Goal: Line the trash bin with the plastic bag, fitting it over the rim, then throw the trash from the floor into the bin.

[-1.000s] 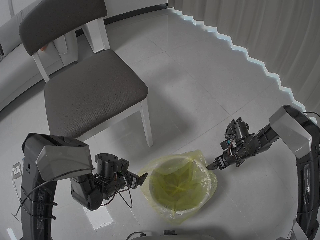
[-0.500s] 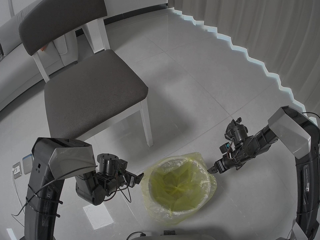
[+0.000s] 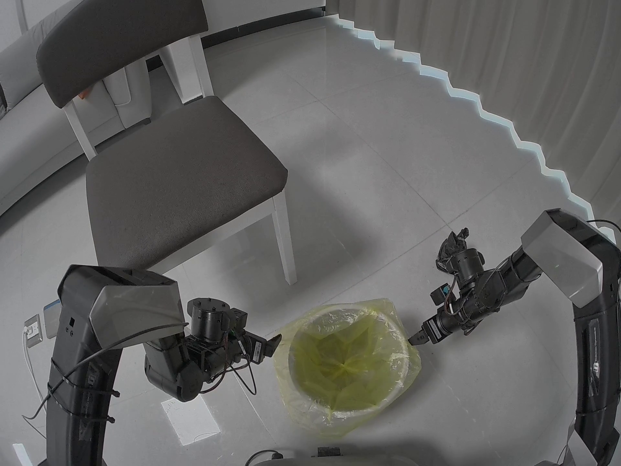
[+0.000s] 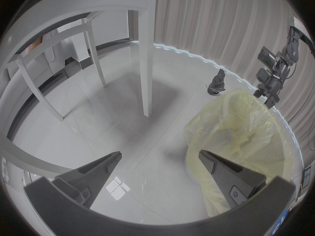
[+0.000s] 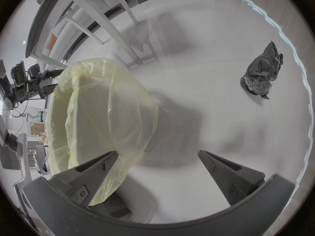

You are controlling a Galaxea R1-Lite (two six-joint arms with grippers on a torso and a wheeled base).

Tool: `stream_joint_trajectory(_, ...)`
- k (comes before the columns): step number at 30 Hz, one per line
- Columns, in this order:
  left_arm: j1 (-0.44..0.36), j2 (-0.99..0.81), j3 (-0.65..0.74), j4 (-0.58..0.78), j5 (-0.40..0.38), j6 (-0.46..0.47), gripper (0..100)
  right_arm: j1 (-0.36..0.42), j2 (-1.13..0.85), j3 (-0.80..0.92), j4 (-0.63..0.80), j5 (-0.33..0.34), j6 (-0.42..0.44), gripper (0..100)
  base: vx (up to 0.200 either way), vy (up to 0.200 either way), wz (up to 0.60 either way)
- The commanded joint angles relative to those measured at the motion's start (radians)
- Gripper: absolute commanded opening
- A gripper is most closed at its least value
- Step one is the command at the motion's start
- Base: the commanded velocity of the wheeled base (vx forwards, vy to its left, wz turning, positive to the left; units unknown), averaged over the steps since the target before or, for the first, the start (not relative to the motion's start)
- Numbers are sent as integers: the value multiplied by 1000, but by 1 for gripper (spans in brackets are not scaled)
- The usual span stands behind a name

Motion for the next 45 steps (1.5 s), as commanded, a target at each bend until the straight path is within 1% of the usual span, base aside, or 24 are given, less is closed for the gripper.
stream_joint_trajectory(1,-7,-49,30,-3,0,-4,100,5,29,-16,-5,-18,0,100,0,0,0)
stream_joint_trajectory(7,-9,-75,70,-42,0,-5,100,-4,14,-6,3,-18,-7,100,0,0,0)
stream_joint_trajectory(11,-6,-76,94,-76,0,-5,100,-34,-43,8,9,-18,-7,100,0,0,0)
stream_joint_trajectory(14,-7,-92,143,-128,-3,-5,100,-57,-107,31,9,-18,-6,100,0,0,0)
stream_joint_trajectory(17,-9,-109,165,-154,-4,-5,100,-66,-139,42,9,-18,-6,100,0,0,0)
stream_joint_trajectory(19,-9,-141,189,-181,-4,-7,100,-92,-176,45,11,-17,-4,100,0,0,0)
stream_joint_trajectory(20,-9,-142,191,-181,-4,-8,100,-92,-178,45,11,-18,-3,100,0,0,0)
stream_joint_trajectory(28,-21,-233,221,-184,-4,-11,100,-172,-202,23,9,-17,-1,100,0,0,0)
stream_joint_trajectory(34,-40,-250,223,-184,-3,-10,100,-199,-214,8,11,-11,3,100,0,0,0)
stream_joint_trajectory(38,-50,-261,224,-192,-3,-11,100,-222,-199,-44,8,-9,6,100,0,0,0)
stream_joint_trajectory(40,-63,-262,238,-243,-1,-14,100,-238,-155,-95,-5,-6,13,100,0,0,0)
stream_joint_trajectory(41,-63,-262,238,-243,-1,-14,100,-238,-155,-95,-5,-6,13,100,0,0,0)
stream_joint_trajectory(42,-69,-261,254,-289,-1,-17,100,-239,-138,-116,-9,-3,17,100,0,0,0)
stream_joint_trajectory(44,-79,-254,280,-364,2,-19,100,-242,-119,-136,-38,19,48,100,0,0,0)
stream_joint_trajectory(45,-81,-256,292,-367,9,-19,100,-244,-118,-139,-60,29,68,100,0,0,0)
